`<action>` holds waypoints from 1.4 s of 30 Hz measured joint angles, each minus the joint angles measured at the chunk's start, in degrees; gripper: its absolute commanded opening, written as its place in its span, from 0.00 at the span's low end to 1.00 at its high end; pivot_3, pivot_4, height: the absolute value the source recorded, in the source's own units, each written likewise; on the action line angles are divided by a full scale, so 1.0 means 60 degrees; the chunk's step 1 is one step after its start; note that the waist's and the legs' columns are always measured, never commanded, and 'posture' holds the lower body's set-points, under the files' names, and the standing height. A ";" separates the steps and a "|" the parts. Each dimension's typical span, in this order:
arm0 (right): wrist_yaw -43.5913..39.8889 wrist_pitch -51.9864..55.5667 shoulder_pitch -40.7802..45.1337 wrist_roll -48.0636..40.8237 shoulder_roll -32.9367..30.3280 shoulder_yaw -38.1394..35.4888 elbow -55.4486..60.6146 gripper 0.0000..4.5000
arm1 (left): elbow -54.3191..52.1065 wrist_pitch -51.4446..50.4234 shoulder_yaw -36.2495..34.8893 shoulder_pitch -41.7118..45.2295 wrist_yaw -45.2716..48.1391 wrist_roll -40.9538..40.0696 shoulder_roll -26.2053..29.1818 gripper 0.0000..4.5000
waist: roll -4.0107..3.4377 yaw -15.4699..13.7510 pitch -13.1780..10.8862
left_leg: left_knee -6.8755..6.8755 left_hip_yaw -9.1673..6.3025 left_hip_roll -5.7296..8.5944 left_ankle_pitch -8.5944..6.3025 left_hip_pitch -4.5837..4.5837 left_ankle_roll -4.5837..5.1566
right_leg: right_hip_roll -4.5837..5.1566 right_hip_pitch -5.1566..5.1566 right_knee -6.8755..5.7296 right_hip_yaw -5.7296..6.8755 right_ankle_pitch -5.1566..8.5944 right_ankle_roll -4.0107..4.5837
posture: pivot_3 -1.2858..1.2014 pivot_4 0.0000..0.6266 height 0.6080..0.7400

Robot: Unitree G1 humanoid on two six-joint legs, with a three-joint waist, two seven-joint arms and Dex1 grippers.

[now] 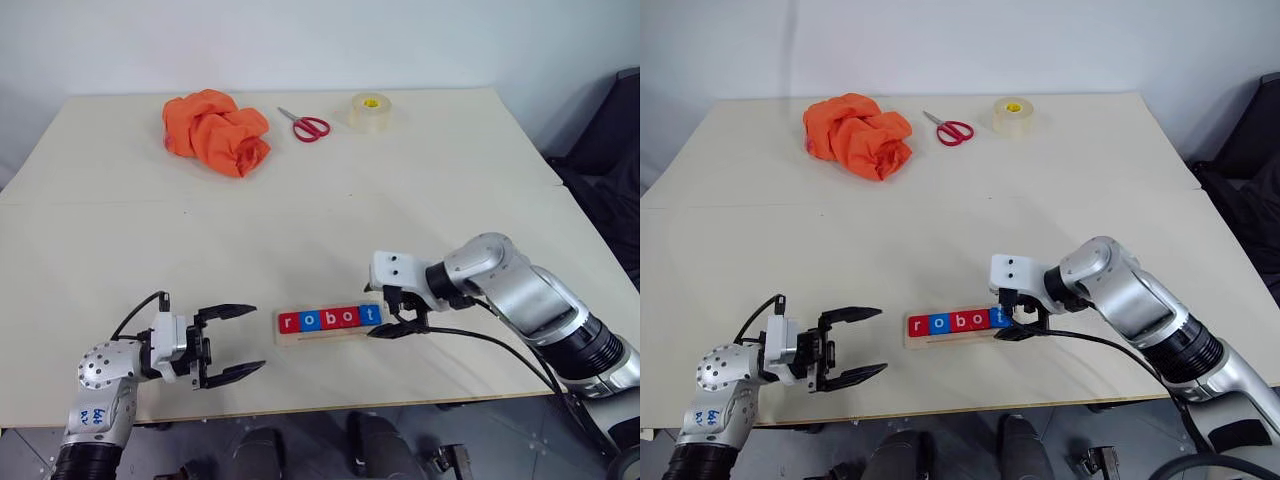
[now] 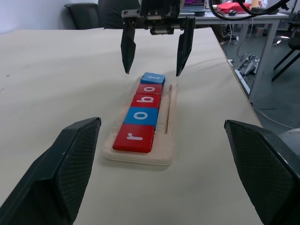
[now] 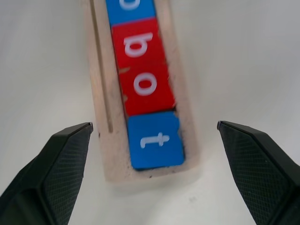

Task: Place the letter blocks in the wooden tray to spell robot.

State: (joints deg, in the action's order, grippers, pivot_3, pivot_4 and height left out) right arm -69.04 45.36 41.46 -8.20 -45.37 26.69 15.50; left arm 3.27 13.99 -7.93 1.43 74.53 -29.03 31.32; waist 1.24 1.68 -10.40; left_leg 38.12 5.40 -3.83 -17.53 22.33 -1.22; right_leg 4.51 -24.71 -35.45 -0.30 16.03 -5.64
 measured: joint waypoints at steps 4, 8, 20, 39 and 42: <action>0.0165 -0.0312 -0.0359 -0.0043 -0.0017 -0.0394 -0.0049 0.86 | 0.0146 0.0028 0.0002 0.0148 0.0000 0.0012 -0.0003 1.00 | 0.0000 -0.0007 0.0000 | 0.0000 0.0001 0.0001 0.0000 0.0000 0.0000 | -0.0001 0.0000 0.0001 0.0001 0.0000 -0.0001 | 0.52 0.24 1.00; 0.0141 -0.0919 -0.0663 -0.0035 -0.0215 -0.0684 -0.0543 0.54 | 0.0333 0.0077 0.0010 0.0257 0.0004 0.0027 -0.0010 1.00 | 0.0001 -0.0005 0.0000 | 0.0002 0.0005 0.0003 0.0000 0.0000 0.0000 | -0.0001 0.0001 0.0001 -0.0001 -0.0001 -0.0002 | 0.52 0.24 1.00; 0.0107 -0.1704 -0.0688 0.0099 -0.0066 -0.0696 -0.1497 0.00 | 0.0365 0.0091 0.0017 0.0372 0.0005 0.0029 -0.0011 1.00 | 0.0000 0.0005 0.0000 | 0.0002 0.0005 -0.0001 0.0000 -0.0003 0.0000 | -0.0007 0.0000 -0.0005 -0.0003 -0.0001 -0.0004 | 0.52 0.24 1.00; -0.0323 -0.2693 -0.0684 -0.0384 -0.0006 -0.1759 -0.1892 0.33 | 0.1031 0.0586 -0.0077 0.0758 -0.1100 0.1104 0.0116 1.00 | 0.0000 -0.0015 0.0000 | 0.0004 0.0006 0.0000 0.0000 -0.0003 0.0000 | -0.0008 0.0004 -0.0004 -0.0001 -0.0002 -0.0006 | 0.52 0.24 1.00; -0.0969 -0.3926 -0.1303 -0.0941 -0.0117 -0.2619 -0.2358 0.56 | 0.1220 0.0841 -0.0199 0.0819 -0.1440 0.1319 0.0191 1.00 | 0.0002 -0.0033 0.0001 | 0.0002 0.0005 0.0001 0.0000 -0.0003 0.0000 | -0.0007 0.0015 0.0007 0.0003 -0.0003 -0.0009 | 0.52 0.24 1.00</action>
State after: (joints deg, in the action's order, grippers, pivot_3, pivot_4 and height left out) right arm -74.85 21.80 33.64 -13.84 -46.08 10.97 1.35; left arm 10.59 19.03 -9.12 6.34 65.89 -21.12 32.47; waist 1.25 1.48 -10.39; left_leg 38.13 5.44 -3.82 -17.53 22.31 -1.22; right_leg 4.47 -24.62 -35.41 -0.28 16.01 -5.69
